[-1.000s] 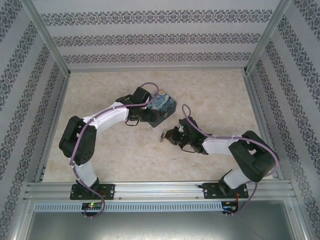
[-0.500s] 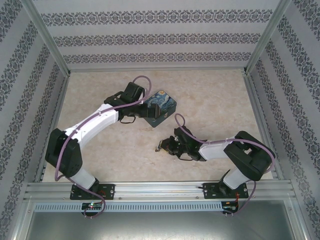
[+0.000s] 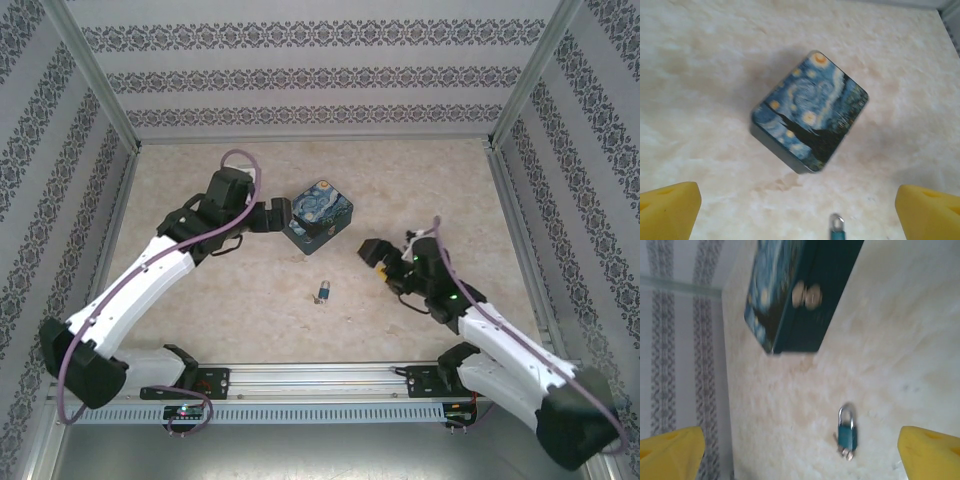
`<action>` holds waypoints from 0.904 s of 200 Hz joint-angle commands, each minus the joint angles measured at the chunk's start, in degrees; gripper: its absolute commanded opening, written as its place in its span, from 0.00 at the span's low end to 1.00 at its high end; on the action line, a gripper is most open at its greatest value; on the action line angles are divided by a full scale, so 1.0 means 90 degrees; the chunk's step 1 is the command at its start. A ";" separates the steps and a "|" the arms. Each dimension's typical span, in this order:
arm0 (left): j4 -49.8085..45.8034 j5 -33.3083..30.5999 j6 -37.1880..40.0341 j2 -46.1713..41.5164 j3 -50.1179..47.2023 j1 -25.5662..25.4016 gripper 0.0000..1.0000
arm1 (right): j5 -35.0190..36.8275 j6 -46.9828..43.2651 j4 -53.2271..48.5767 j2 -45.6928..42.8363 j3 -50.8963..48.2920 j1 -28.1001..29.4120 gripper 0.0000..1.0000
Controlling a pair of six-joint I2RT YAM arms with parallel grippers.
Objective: Unlock the padlock with the key
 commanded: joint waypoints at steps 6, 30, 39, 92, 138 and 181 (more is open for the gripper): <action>0.0489 -0.1566 0.0619 -0.0636 -0.0679 0.0045 1.00 | 0.1017 -0.1688 -0.2226 -0.0454 0.1088 -0.0738 0.98; 0.1716 -0.2363 0.1640 -0.1325 -0.1654 0.0129 1.00 | 0.2274 -0.2760 -0.2397 -0.0379 0.1616 -0.1140 0.98; 0.2156 -0.2685 0.2047 -0.1556 -0.2006 0.0171 1.00 | 0.2708 -0.3010 -0.2247 -0.0316 0.1647 -0.1269 0.98; 0.4051 -0.2816 0.2603 -0.1533 -0.3557 0.1508 1.00 | 0.3809 -0.4907 -0.0669 0.0215 0.1219 -0.1537 0.98; 0.6725 -0.2791 0.3058 -0.0087 -0.4750 0.1951 1.00 | 0.4220 -0.5225 0.0086 0.1157 0.1003 -0.2320 0.98; 0.8299 -0.2260 0.3122 0.0768 -0.5190 0.2282 1.00 | 0.4201 -0.5850 0.2343 0.1669 0.0093 -0.2751 0.98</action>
